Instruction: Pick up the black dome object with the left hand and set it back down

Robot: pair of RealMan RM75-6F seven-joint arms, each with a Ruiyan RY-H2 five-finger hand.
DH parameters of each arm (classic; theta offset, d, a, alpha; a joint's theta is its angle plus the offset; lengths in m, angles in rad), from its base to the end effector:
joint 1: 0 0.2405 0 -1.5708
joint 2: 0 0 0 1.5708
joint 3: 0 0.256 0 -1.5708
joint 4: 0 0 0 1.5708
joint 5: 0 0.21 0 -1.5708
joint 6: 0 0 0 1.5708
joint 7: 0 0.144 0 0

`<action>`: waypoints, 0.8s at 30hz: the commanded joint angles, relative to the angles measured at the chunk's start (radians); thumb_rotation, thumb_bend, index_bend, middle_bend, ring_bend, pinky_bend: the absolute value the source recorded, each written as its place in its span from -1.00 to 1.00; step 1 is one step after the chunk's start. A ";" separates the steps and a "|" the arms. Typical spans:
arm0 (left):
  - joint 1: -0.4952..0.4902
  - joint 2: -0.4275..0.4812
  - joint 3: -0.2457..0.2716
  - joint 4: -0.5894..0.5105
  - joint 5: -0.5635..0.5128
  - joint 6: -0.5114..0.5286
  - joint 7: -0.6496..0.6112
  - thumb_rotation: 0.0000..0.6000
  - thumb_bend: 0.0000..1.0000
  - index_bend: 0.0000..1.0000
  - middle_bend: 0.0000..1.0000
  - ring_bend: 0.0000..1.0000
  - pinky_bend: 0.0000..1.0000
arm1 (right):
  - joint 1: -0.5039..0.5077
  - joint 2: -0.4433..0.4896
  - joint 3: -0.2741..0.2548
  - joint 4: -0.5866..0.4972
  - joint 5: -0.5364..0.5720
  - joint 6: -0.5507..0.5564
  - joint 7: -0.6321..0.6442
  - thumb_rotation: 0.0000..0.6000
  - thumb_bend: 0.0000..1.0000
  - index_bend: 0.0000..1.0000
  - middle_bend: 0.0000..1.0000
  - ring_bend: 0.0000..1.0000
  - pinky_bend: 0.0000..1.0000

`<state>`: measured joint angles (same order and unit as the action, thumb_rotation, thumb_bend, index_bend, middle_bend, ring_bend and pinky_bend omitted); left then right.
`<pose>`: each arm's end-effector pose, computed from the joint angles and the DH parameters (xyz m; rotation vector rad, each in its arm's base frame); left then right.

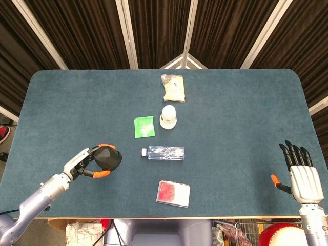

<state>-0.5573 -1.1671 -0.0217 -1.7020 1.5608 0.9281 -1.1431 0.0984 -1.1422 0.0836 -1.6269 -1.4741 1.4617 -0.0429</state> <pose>-0.2032 0.2700 0.0584 -1.3906 -2.2217 -1.3666 -0.3052 -0.1918 0.1533 1.3687 -0.8978 0.9111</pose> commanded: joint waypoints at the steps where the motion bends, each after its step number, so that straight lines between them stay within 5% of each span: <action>1: 0.133 -0.240 -0.059 0.205 0.038 0.387 0.745 1.00 0.03 -0.05 -0.09 -1.00 -1.00 | 0.001 0.000 0.000 -0.001 0.000 0.000 0.000 1.00 -0.43 -0.91 -0.95 -0.87 -0.98; 8: 0.147 -0.432 -0.095 0.562 0.213 0.662 1.184 1.00 0.03 -0.05 -0.08 -1.00 -1.00 | -0.003 -0.001 -0.006 0.004 -0.005 0.002 0.013 1.00 -0.43 -0.91 -0.95 -0.87 -0.98; 15: 0.134 -0.513 -0.084 0.757 0.257 0.732 1.254 1.00 0.03 -0.04 -0.06 -1.00 -1.00 | 0.000 0.000 -0.003 0.001 -0.002 -0.002 0.010 1.00 -0.43 -0.91 -0.95 -0.87 -0.98; 18: 0.154 -0.490 -0.061 0.609 0.157 0.626 1.048 1.00 0.03 -0.04 -0.07 -1.00 -1.00 | -0.004 -0.002 -0.006 0.002 -0.005 0.002 0.011 1.00 -0.43 -0.91 -0.95 -0.87 -0.98; 24: 0.138 -0.247 -0.036 0.099 -0.096 0.272 0.681 1.00 0.03 -0.04 -0.07 -1.00 -1.00 | -0.002 -0.003 -0.005 0.008 -0.006 0.000 0.016 1.00 -0.43 -0.91 -0.95 -0.87 -0.98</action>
<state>-0.4217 -1.5944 -0.0819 -1.0663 1.6855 1.5094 -0.0864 0.0943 -1.1456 0.0763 -1.6189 -1.4813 1.4643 -0.0281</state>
